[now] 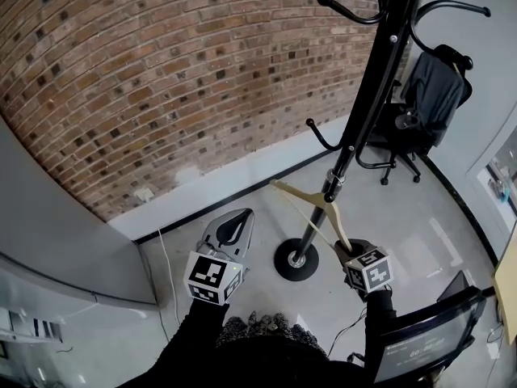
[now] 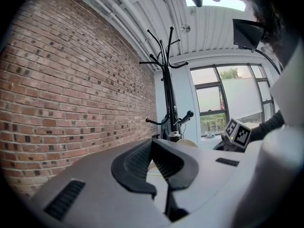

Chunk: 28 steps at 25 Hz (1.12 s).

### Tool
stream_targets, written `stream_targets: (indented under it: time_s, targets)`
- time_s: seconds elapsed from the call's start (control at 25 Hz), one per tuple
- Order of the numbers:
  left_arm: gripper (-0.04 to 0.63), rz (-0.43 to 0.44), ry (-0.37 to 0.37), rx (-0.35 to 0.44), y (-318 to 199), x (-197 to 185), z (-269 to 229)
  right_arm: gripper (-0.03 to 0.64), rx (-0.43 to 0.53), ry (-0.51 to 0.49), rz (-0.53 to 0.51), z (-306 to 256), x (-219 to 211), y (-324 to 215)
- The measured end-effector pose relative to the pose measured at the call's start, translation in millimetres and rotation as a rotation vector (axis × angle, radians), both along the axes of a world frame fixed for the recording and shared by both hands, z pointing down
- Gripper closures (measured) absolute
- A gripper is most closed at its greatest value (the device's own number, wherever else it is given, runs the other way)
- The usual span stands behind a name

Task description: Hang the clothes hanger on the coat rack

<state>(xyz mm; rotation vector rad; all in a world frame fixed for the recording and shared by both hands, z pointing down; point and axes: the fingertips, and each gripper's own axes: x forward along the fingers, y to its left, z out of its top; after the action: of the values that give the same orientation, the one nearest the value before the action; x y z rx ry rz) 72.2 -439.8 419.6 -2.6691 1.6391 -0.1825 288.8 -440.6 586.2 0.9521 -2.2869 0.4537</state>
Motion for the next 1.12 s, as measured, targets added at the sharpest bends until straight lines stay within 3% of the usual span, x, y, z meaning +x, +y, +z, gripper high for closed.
stream_targets:
  time_s: [0.56,0.96,1.12]
  targets:
    - [0.589,0.010,0.003,0.012,2.4,-1.9,-3.1,0.606,0.062,0.033,0.045,-3.9,8.9,-6.9]
    - [0.589,0.019,0.018,0.014,4.2,-9.3,-6.0,0.517,0.170,0.106,0.101,-30.1,10.5,-13.2]
    - [0.589,0.028,0.025,0.019,10.1,-17.2,-5.8,0.517,0.223,-0.027,0.176,-57.0,9.7,-4.1]
